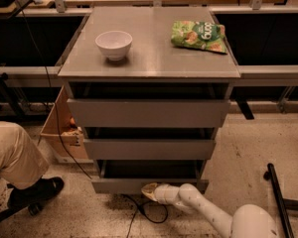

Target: Close bottom drawer

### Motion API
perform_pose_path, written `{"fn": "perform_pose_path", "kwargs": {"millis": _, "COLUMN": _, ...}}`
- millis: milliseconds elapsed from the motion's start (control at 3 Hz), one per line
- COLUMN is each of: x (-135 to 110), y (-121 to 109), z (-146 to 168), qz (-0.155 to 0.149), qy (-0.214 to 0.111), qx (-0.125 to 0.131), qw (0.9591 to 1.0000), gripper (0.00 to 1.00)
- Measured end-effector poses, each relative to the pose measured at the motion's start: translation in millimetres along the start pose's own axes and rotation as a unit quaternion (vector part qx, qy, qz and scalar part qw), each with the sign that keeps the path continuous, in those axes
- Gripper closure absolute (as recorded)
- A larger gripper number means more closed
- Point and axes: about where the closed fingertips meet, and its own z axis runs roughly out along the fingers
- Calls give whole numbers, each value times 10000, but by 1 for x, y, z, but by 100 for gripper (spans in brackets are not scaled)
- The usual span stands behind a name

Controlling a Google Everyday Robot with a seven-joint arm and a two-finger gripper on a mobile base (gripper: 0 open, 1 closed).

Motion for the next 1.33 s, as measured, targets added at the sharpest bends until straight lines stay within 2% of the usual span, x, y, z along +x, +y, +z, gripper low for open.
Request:
{"fn": "perform_pose_path", "kwargs": {"millis": 333, "x": -7, "y": -18, "z": 16, "qz": 193, "qy": -186, "qx": 262, "qw": 9993, "gripper": 100}}
{"fn": "perform_pose_path", "kwargs": {"millis": 667, "x": -13, "y": -30, "z": 26, "qz": 254, "qy": -320, "qx": 371, "qw": 9985, "gripper": 100}}
{"fn": "perform_pose_path", "kwargs": {"millis": 1333, "x": -34, "y": -37, "z": 49, "qz": 191, "qy": -603, "qx": 304, "qw": 9975, "gripper": 100}}
